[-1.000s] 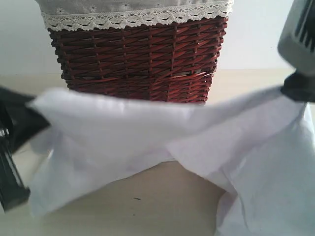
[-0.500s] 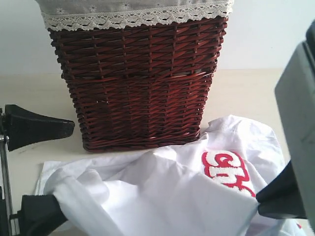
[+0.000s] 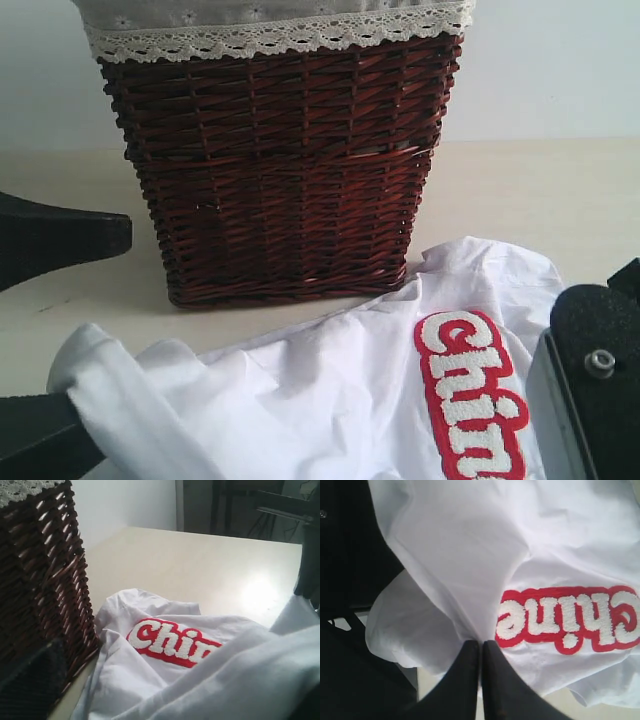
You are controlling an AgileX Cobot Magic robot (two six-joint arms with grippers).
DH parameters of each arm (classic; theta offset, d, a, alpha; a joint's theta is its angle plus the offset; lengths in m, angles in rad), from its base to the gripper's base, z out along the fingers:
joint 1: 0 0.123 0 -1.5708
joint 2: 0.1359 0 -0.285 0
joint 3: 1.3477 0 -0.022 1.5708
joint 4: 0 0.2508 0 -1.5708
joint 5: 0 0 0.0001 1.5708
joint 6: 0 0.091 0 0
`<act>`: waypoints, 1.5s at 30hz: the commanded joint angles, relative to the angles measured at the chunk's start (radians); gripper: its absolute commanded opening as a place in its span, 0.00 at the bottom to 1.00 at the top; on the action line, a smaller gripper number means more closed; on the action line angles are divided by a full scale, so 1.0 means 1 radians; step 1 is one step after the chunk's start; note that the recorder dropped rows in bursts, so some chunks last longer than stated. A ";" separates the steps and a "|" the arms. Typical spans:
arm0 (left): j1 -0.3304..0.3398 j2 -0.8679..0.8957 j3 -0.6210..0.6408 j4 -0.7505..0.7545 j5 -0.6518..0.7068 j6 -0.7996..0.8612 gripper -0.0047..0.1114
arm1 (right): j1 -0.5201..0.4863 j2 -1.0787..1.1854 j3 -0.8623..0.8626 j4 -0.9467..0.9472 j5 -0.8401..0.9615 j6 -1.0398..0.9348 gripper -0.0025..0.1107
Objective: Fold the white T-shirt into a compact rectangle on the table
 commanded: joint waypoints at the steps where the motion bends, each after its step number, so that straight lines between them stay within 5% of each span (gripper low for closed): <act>1: -0.002 -0.008 -0.008 0.095 0.169 -0.112 0.93 | -0.002 -0.006 0.003 -0.052 -0.005 0.001 0.02; 5: -0.002 0.024 -0.008 0.123 0.376 -0.158 0.93 | -0.002 -0.006 0.003 -0.225 -0.005 0.118 0.02; 9: -0.002 0.095 -0.008 0.146 0.424 -0.207 0.93 | -0.002 -0.006 0.003 -0.357 -0.005 0.212 0.02; 15: -0.002 0.247 -0.008 0.227 0.354 -0.341 0.93 | -0.002 -0.006 0.003 -0.361 -0.005 0.211 0.02; 24: -0.002 0.299 -0.010 0.217 0.659 -0.327 0.93 | -0.002 -0.006 0.003 -0.378 -0.005 0.213 0.02; 32: -0.002 0.299 -0.010 0.217 0.495 -0.244 0.93 | -0.002 -0.006 0.003 -0.375 -0.005 0.213 0.02; 39: -0.002 0.328 0.019 0.271 0.006 -0.394 0.93 | -0.002 -0.006 0.003 -0.363 -0.005 0.213 0.02; 45: -0.002 0.441 0.021 0.248 -0.063 -0.400 0.93 | -0.002 -0.006 0.003 -0.327 -0.005 0.211 0.02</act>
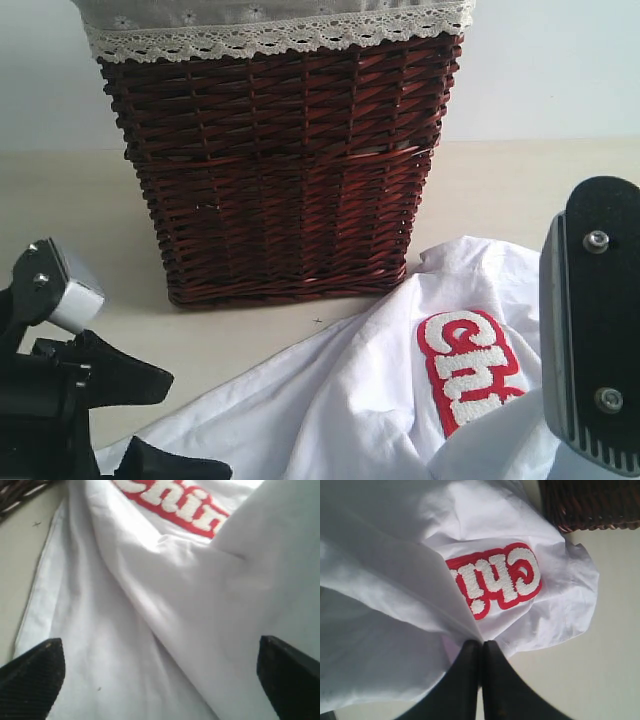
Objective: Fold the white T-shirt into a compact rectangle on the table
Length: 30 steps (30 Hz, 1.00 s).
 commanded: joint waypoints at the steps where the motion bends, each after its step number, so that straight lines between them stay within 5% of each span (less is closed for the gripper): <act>1: -0.002 0.074 0.004 -0.026 -0.019 -0.004 0.93 | -0.002 -0.006 0.003 0.010 -0.005 0.001 0.02; 7: -0.002 0.171 0.006 -0.179 0.053 0.172 0.93 | -0.002 -0.006 0.003 0.010 -0.005 0.001 0.02; 18: -0.002 0.443 0.008 -0.220 0.117 0.288 0.93 | -0.002 -0.006 0.003 0.026 -0.005 0.003 0.08; 22: -0.002 0.502 0.008 -0.266 -0.004 0.349 0.93 | -0.002 -0.006 0.003 0.041 -0.005 0.003 0.37; 25: -0.002 0.518 0.008 -0.340 -0.232 0.350 0.93 | -0.002 -0.006 0.003 0.032 -0.005 0.003 0.57; 30: -0.002 0.529 -0.005 -0.383 -0.472 0.330 0.93 | -0.002 -0.006 0.003 -0.074 -0.005 0.111 0.57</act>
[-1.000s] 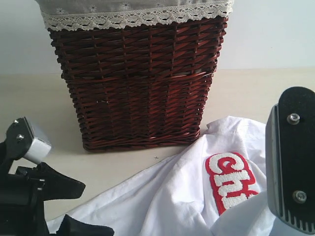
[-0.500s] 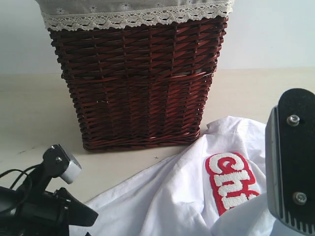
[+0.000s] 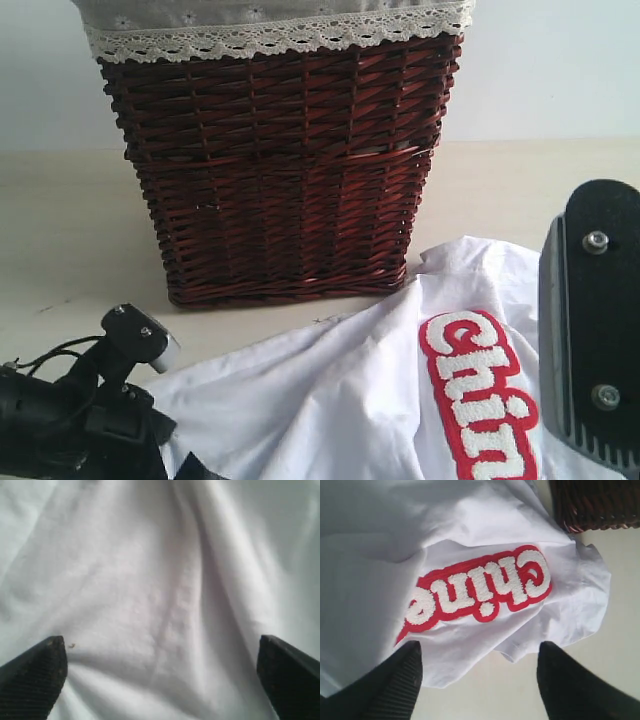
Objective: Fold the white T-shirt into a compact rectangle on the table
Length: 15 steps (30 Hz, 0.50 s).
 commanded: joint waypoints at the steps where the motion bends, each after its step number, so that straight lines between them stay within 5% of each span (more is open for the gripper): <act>1: 0.000 0.042 -0.002 -0.023 -0.368 -0.055 0.93 | -0.002 -0.006 0.003 -0.130 -0.005 0.124 0.56; 6: 0.000 0.044 -0.070 -0.023 -0.816 -0.295 0.93 | -0.002 -0.006 0.005 -0.263 -0.005 0.306 0.50; 9: 0.000 0.044 -0.133 0.020 -0.818 -0.312 0.93 | -0.002 0.016 0.005 -0.347 -0.005 0.489 0.34; 12: 0.000 0.042 -0.167 -0.020 -0.522 -0.272 0.93 | -0.012 0.046 0.005 -0.416 -0.006 0.606 0.05; 15: 0.000 0.030 -0.161 0.040 -0.095 -0.257 0.93 | -0.148 0.084 0.032 -0.376 -0.121 0.620 0.02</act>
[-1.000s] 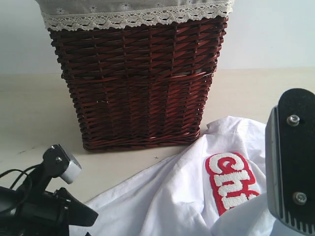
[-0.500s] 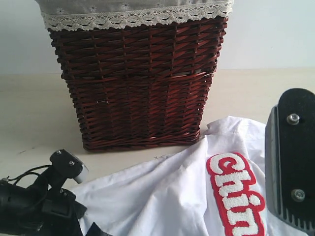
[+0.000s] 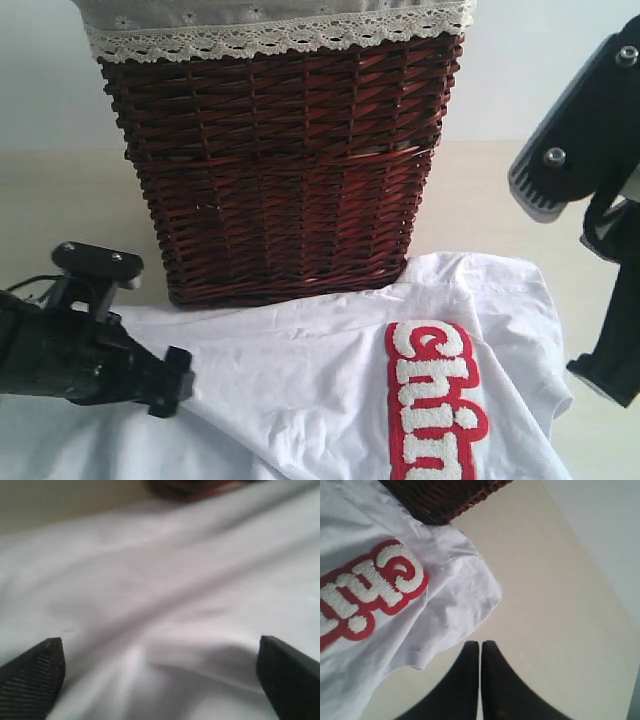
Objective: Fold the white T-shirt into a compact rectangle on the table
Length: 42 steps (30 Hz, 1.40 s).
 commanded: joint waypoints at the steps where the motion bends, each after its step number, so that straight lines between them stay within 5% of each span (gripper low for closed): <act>1: -0.002 -0.029 -0.001 0.094 0.482 0.016 0.93 | -0.201 0.054 0.047 0.064 -0.149 0.033 0.02; 4: -0.002 -0.075 0.001 0.160 0.584 0.005 0.93 | -0.384 0.128 0.051 0.296 -0.310 -0.071 0.02; 11: -0.002 -0.084 0.069 0.213 0.564 -0.025 0.93 | -0.624 0.372 0.053 0.362 -0.374 -0.093 0.02; 14: 0.004 -0.087 0.071 0.223 0.334 -0.040 0.93 | -0.661 0.439 0.034 0.415 -0.380 -0.147 0.02; 19: 0.004 -0.087 0.071 0.059 -0.344 -0.044 0.93 | -0.661 0.453 0.018 0.422 -0.393 -0.174 0.02; 22: 0.004 -0.087 0.062 -0.012 -0.481 -0.052 0.93 | -0.661 0.460 0.000 0.418 -0.390 -0.179 0.02; 28: 0.004 -0.093 0.071 -0.012 -0.114 -0.006 0.93 | -0.661 0.489 -0.008 0.433 -0.400 -0.188 0.02; 34: 0.004 -0.097 0.071 0.043 0.343 0.003 0.93 | -0.661 0.581 -0.006 0.734 -0.380 -0.503 0.02; 40: 0.002 -0.091 0.089 0.098 0.719 0.088 0.93 | -0.664 0.832 -0.051 0.311 -0.621 -0.074 0.02; 42: 0.002 -0.077 0.107 0.095 0.717 0.147 0.93 | -0.696 0.888 -0.083 0.240 -0.634 -0.029 0.02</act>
